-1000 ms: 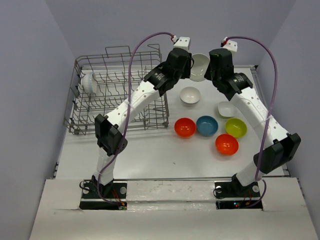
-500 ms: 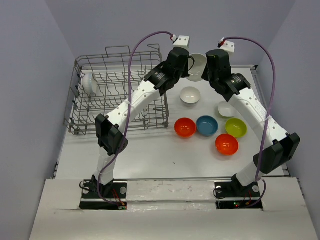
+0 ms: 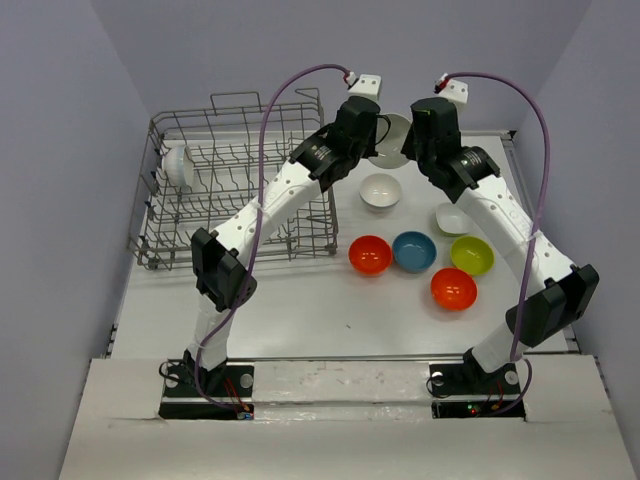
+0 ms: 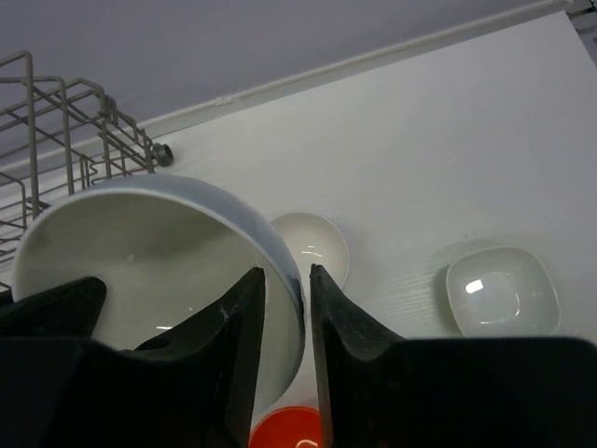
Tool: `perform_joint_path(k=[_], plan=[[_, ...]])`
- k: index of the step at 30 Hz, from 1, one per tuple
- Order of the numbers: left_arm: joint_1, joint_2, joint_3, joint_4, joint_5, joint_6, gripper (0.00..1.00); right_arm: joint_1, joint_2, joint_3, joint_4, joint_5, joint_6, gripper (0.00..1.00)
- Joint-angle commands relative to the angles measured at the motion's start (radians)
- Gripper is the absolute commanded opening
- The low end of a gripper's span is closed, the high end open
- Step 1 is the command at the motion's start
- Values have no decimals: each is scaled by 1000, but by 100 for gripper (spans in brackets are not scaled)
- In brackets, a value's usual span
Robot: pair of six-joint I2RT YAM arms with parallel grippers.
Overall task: Load the bowls into the dish rack
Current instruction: Pass from the right arm to the left, then insert the bowl into the dish rack.
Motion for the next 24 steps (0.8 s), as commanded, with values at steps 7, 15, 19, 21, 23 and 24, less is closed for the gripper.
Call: perform_joint_path(k=[7, 15, 19, 21, 23, 24], plan=[[-23, -95, 36, 70, -5, 21, 0, 5, -47, 42, 83, 6, -7, 45], [-22, -103, 62, 70, -74, 46, 0, 5, -124, -3, 83, 26, -7, 49], [-14, -106, 62, 65, -85, 49, 0, 5, -190, -23, 81, 50, -8, 49], [-5, -115, 62, 63, -83, 51, 0, 5, -216, -43, 81, 60, -10, 50], [3, -130, 65, 65, -62, 49, 0, 5, -254, -64, 80, 70, -8, 50], [14, -138, 64, 70, -55, 46, 0, 5, -266, -72, 81, 72, -8, 50]])
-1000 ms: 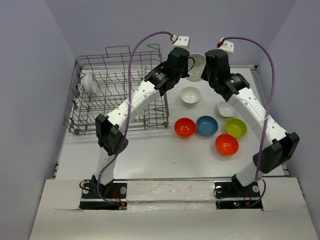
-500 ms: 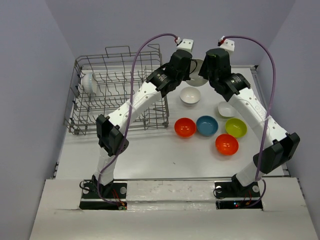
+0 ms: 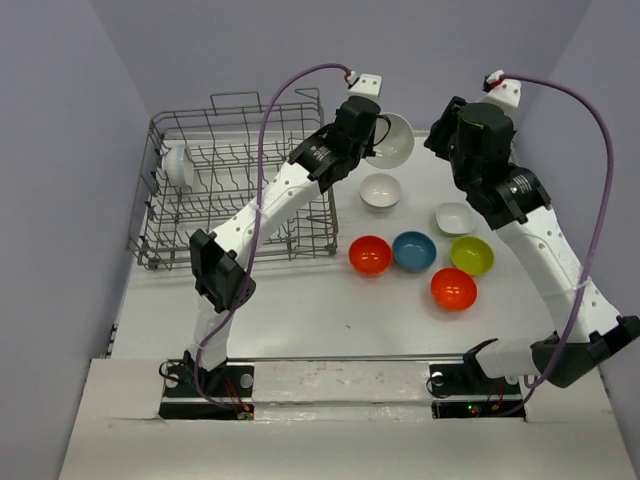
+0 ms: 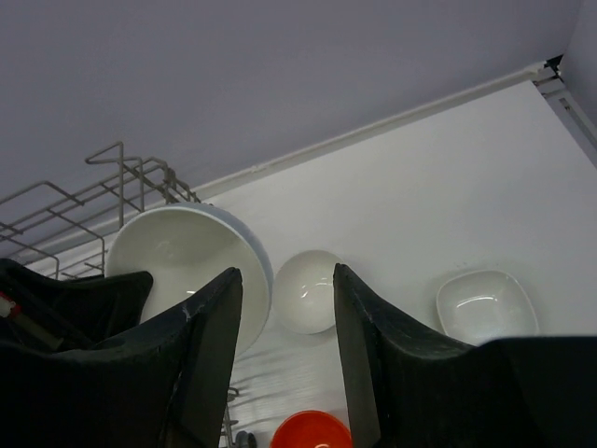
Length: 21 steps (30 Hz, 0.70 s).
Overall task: Load the bowls into the dish rack
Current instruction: Insert the bowl into the dish rack.
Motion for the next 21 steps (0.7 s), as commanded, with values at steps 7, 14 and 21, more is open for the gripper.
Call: perform_joint_path(k=[7, 14, 21], plan=[[83, -203, 68, 72, -7, 2, 0, 5, -117, -43, 49, 32, -4, 49], [260, -370, -87, 103, 27, -17, 0, 5, 51, 69, 37, -146, -4, 46], [385, -416, -116, 37, -123, 60, 0, 25, 294, 210, 23, -286, -19, 44]])
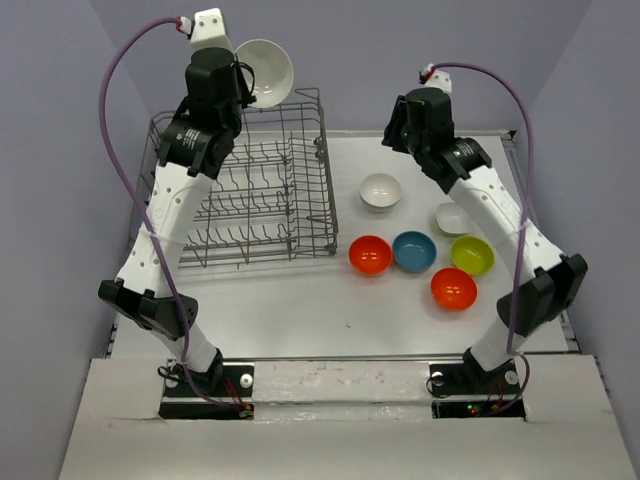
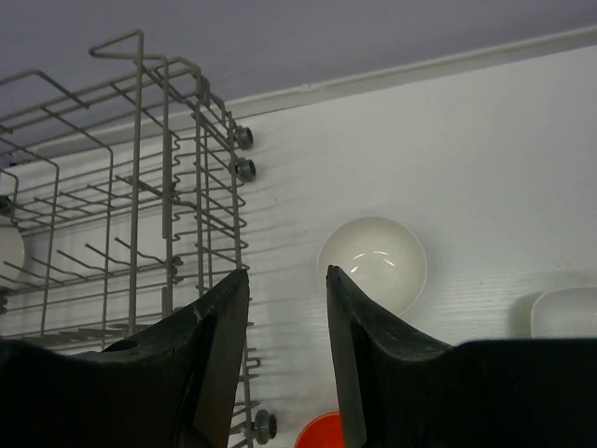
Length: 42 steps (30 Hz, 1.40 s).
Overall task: Load the bowls into the dish rack
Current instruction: Insert the bowl into the dish rack.
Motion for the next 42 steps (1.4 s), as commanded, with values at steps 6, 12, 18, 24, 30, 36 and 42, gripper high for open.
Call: perform_joint_path(k=[6, 12, 18, 24, 30, 36, 42], plan=[[111, 11, -1, 5, -272, 109, 0, 60, 229, 217, -5, -128, -41, 45], [168, 93, 62, -36, -348, 153, 0, 100, 305, 319, -21, -163, -75, 45], [168, 173, 123, -82, -460, 232, 0, 151, 347, 331, -8, -194, -98, 45], [168, 218, 134, -100, -523, 267, 0, 171, 399, 346, -2, -192, -106, 46], [168, 259, 152, -113, -586, 322, 0, 180, 462, 357, 4, -166, -110, 46], [170, 287, 120, -45, -648, 408, 0, 180, 486, 352, 15, -177, -103, 46], [171, 337, 77, 16, -691, 485, 0, 180, 486, 309, 36, -192, -96, 44]])
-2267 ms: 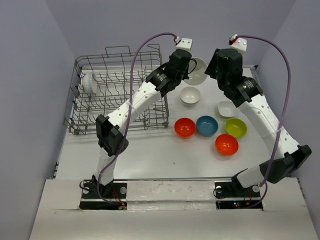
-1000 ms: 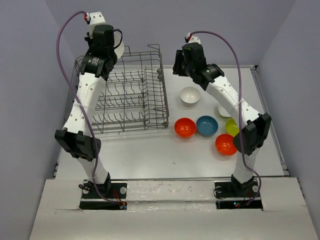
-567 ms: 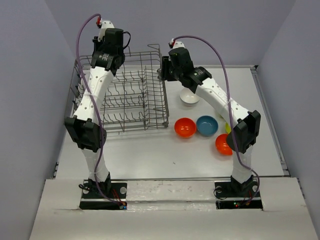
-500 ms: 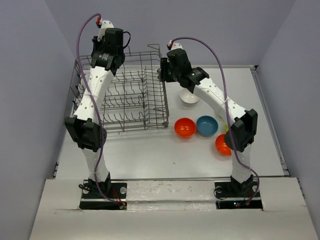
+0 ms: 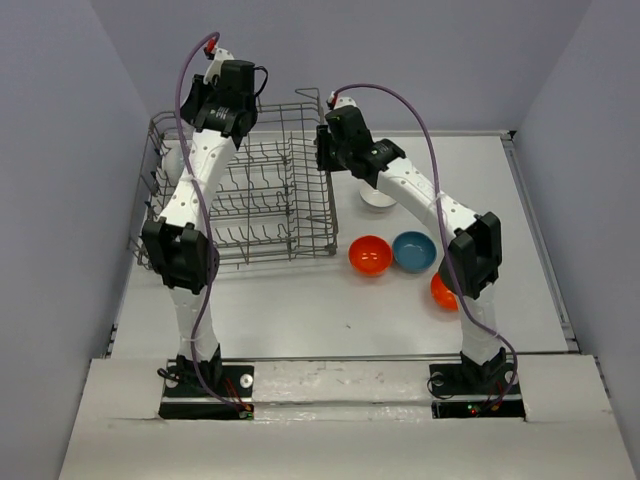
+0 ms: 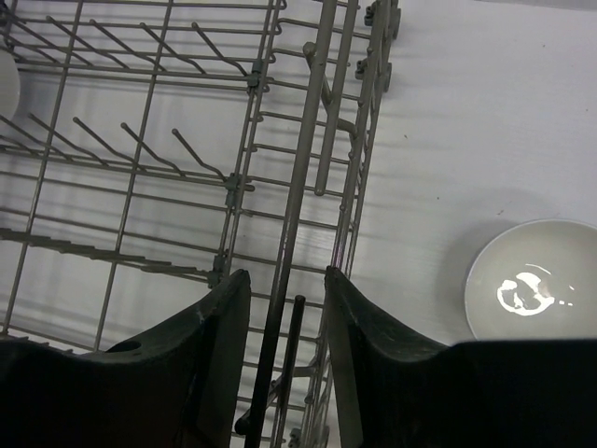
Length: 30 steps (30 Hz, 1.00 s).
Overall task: Load the bowls into the dish rack
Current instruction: Insert the bowl into the dish rack.
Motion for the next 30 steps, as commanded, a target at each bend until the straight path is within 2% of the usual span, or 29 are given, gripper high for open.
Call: perform_joint_path(k=[1, 4, 5, 8, 13, 15, 16, 19, 30], plan=[[2, 2, -13, 116, -86, 80, 0, 10, -16, -6, 60, -11, -3, 43], [5, 33, -30, 153, -129, 135, 0, 10, -13, -9, 61, -9, -3, 35], [7, 44, -38, 165, -143, 155, 0, 19, -13, -9, 63, -11, -3, 28], [11, 73, -50, 215, -175, 216, 0, 19, -15, -12, 66, -5, -6, 18], [19, 84, -116, 334, -207, 314, 0, 19, -29, -36, 86, 15, -1, 5], [21, 58, -180, 421, -226, 379, 0, 19, -32, -47, 92, 18, 3, 3], [21, 50, -240, 530, -236, 455, 0, 19, -35, -52, 95, 18, 6, 1], [21, 44, -272, 622, -272, 512, 0, 19, -38, -61, 97, 12, 14, 1], [19, 57, -255, 643, -332, 589, 0, 39, -87, -142, 98, 165, 106, 1]])
